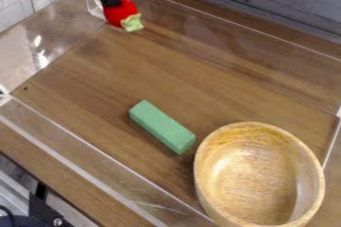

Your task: Move the red object to the right side of the table

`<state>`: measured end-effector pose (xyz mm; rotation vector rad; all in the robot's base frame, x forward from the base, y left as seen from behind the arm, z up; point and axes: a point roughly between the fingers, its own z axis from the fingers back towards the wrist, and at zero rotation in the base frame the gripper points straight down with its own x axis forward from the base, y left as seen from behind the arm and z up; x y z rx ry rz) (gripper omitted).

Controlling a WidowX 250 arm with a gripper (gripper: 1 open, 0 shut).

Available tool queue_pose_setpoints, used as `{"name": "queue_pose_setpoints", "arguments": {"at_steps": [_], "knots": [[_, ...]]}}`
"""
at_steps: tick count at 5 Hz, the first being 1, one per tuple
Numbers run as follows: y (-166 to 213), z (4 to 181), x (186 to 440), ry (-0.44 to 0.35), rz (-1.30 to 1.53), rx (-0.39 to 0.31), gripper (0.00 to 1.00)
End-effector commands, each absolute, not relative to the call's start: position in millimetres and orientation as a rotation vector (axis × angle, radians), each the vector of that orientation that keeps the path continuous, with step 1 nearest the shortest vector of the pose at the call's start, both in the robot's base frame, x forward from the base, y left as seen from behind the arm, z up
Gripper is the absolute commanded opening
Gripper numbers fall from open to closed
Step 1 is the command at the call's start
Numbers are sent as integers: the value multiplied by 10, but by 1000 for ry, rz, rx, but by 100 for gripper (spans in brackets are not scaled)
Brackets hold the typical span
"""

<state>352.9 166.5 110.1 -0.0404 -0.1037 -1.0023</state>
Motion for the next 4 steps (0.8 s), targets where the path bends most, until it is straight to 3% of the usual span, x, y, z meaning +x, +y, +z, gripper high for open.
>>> {"name": "queue_pose_setpoints", "arguments": {"at_steps": [1,3,4], "knots": [[1312,1418,3523,-162,-1054,13,0],[477,996,3609,-163,-1204,-39,0],[422,848,3622,-173,-1213,-57,100]]}}
